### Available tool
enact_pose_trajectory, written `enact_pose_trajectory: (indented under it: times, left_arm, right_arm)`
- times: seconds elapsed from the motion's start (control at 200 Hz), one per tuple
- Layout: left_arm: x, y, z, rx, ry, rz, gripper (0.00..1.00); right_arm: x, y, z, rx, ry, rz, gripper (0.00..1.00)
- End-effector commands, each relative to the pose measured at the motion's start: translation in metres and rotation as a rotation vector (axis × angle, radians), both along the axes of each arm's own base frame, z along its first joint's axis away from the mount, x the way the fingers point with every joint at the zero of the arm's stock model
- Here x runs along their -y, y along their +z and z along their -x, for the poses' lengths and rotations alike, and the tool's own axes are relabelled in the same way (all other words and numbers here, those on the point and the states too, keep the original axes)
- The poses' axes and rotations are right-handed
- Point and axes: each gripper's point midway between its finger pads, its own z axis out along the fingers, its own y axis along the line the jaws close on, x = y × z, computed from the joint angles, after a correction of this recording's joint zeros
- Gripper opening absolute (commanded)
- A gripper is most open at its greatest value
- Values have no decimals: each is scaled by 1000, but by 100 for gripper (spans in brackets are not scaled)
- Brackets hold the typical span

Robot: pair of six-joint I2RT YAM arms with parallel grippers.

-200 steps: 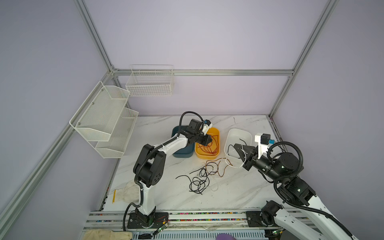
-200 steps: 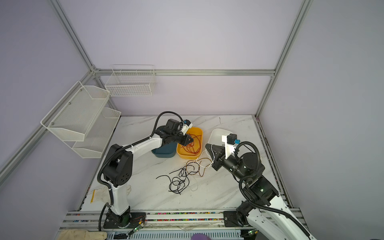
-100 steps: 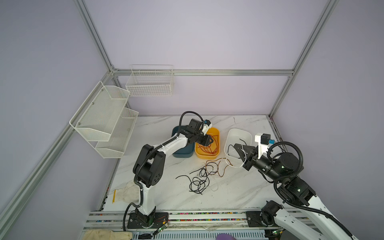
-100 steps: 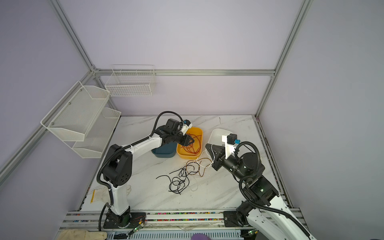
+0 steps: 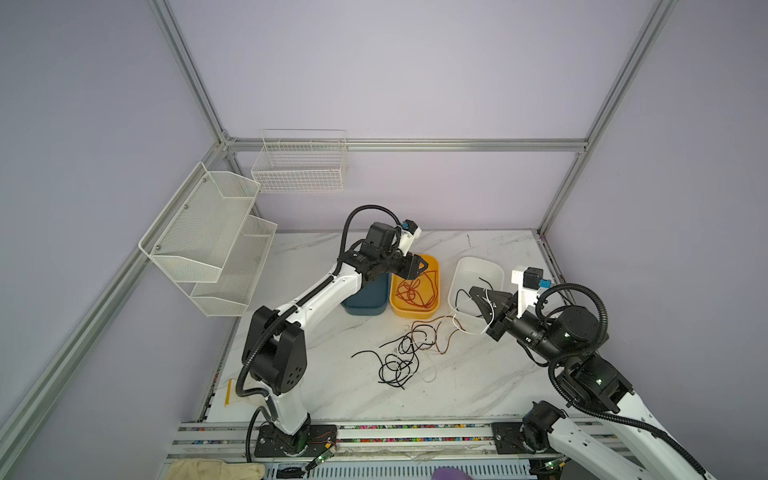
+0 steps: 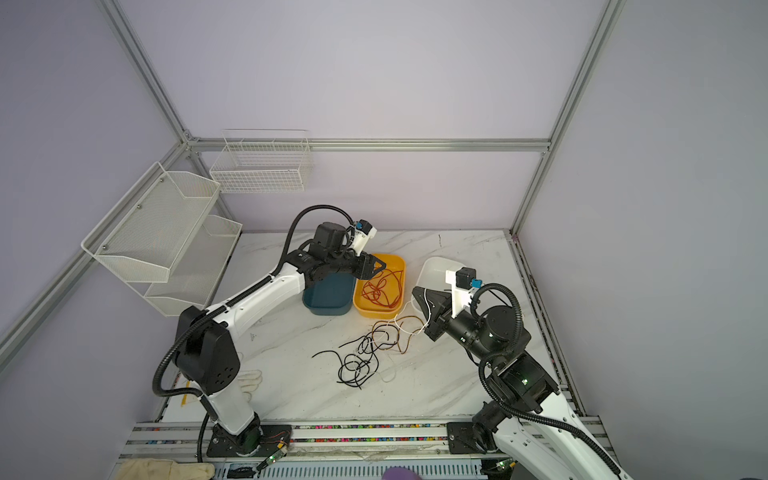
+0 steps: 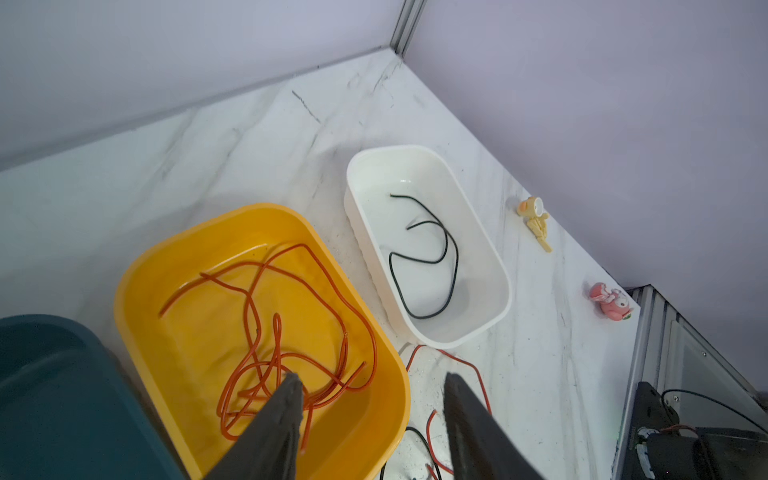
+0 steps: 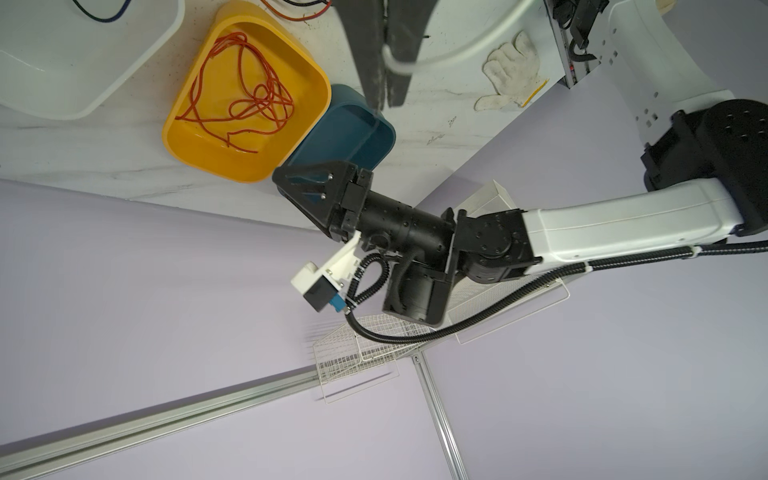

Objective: Untangle the cables
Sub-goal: 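Open the left gripper to drop the red wire into the yellow tub, then withdraw the left gripper while the right gripper carries the white wire toward the teal tub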

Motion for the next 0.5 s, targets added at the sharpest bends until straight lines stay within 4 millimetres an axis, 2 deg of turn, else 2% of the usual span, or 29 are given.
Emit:
enact_pose_trajectory:
  times: [0.0, 0.18, 0.33, 0.43, 0.495]
  left_arm:
    - [-19, 30, 25, -8, 64, 92, 57]
    - [-52, 27, 76, -76, 154, 211, 58]
    - [-73, 1, 117, -128, 178, 279, 60]
    - [-71, -18, 143, -128, 124, 264, 62]
    - [-71, -35, 154, -126, 126, 228, 63]
  right_arm:
    - [8, 13, -1, 10, -43, -24, 0]
    - [9, 17, -5, 1, -55, -49, 0]
    - [11, 18, -12, -20, -88, -64, 0]
    - [12, 20, -18, -35, -110, -74, 0]
    - [11, 20, -21, -45, -115, -83, 0]
